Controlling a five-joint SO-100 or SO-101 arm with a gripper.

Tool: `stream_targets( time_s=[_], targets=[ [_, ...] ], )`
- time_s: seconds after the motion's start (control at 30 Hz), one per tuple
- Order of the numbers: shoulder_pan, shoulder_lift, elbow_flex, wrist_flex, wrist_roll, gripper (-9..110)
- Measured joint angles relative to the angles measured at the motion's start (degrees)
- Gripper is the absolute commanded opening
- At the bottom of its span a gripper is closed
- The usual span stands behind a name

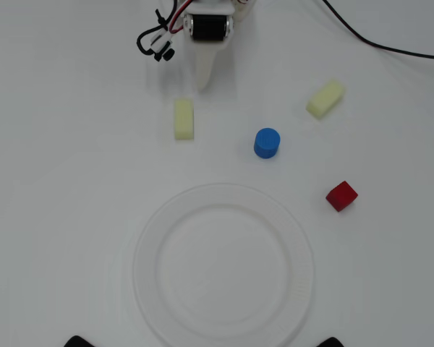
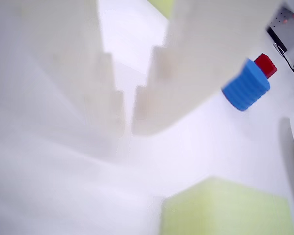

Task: Grasp a blue block and put it in the dish.

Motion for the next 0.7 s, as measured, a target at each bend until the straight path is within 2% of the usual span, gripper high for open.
stream_targets(
  time_s=[0.43,0.5,0.7],
  targets=[
    [-1.4,0.0,0.0,0.0,-0.7,0],
    [-1.6,0.0,0.0,0.0,-0.7,8],
    [0.9,0.0,-0.3,-0.9,-1.3,11]
  ],
)
